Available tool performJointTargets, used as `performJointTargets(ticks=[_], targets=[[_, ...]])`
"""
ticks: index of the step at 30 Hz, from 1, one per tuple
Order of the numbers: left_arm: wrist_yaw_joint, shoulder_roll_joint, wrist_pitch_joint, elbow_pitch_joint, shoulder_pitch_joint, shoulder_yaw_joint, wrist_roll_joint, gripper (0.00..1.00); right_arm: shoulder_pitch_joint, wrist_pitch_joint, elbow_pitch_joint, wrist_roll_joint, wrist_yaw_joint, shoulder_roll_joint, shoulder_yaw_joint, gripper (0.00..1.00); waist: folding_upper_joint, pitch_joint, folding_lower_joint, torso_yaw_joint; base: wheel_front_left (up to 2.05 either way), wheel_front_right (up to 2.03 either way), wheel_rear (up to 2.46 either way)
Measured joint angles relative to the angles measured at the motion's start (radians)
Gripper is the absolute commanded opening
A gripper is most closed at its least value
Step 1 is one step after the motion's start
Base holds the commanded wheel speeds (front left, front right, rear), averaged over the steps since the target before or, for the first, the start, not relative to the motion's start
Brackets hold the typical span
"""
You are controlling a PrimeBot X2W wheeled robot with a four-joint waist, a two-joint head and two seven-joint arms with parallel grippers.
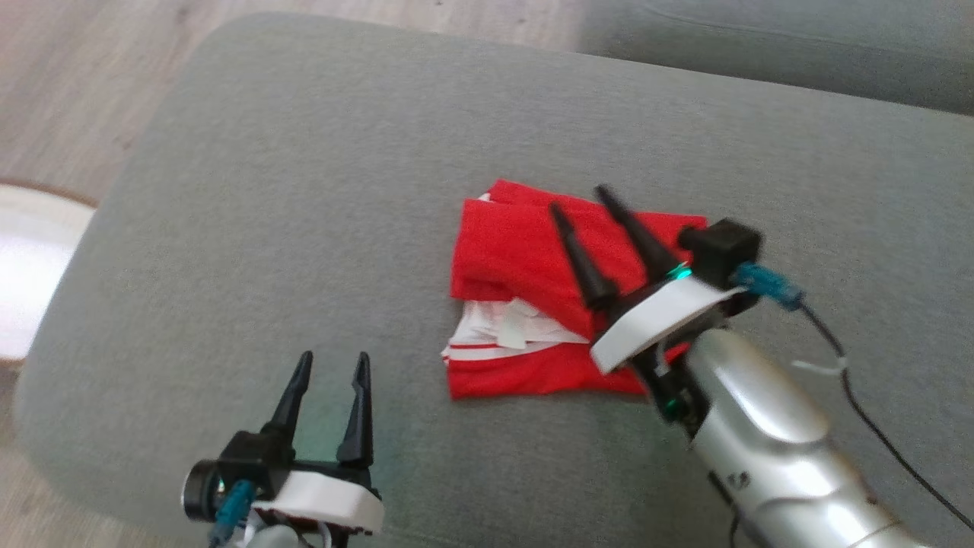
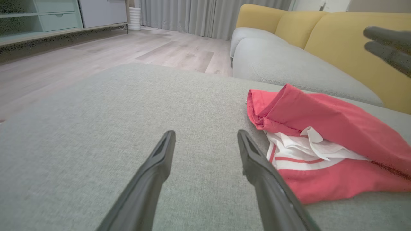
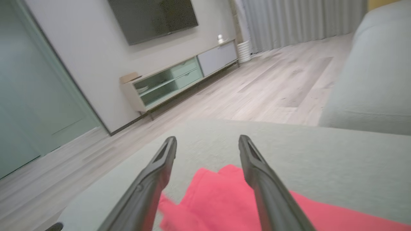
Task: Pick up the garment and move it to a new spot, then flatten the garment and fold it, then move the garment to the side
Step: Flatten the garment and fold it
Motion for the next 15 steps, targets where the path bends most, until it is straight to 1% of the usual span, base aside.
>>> performJointTargets(ticks=[3,5,8,10,15], targets=[[0.004,0.000,0.000,-0.001,-0.001,0.024,0.007,1.00,0.006,0.000,-0.013,-0.061,0.000,-0.005,-0.110,1.00,0.0000,-0.004,0.0000,-0.041,0.00,0.00,0.00],[0.009,0.000,0.000,-0.006,-0.002,0.042,0.016,1.00,0.022,-0.001,-0.030,-0.122,0.000,-0.015,-0.212,1.00,0.0000,-0.007,0.0000,-0.073,0.00,0.00,0.00],[0.025,0.000,0.000,-0.018,-0.004,0.070,0.034,1.00,0.093,-0.003,-0.053,-0.219,0.000,-0.037,-0.365,1.00,0.0000,-0.013,0.0000,-0.121,0.00,0.00,0.00],[0.035,0.000,0.000,-0.027,-0.005,0.087,0.053,1.00,0.158,-0.003,-0.070,-0.274,0.000,-0.041,-0.454,1.00,0.0000,-0.017,0.0000,-0.151,0.00,0.00,0.00],[0.052,-0.001,0.000,-0.053,-0.003,0.114,0.093,1.00,0.273,-0.003,-0.102,-0.357,0.000,-0.025,-0.589,1.00,0.0000,-0.036,0.0000,-0.209,0.00,0.00,0.00]])
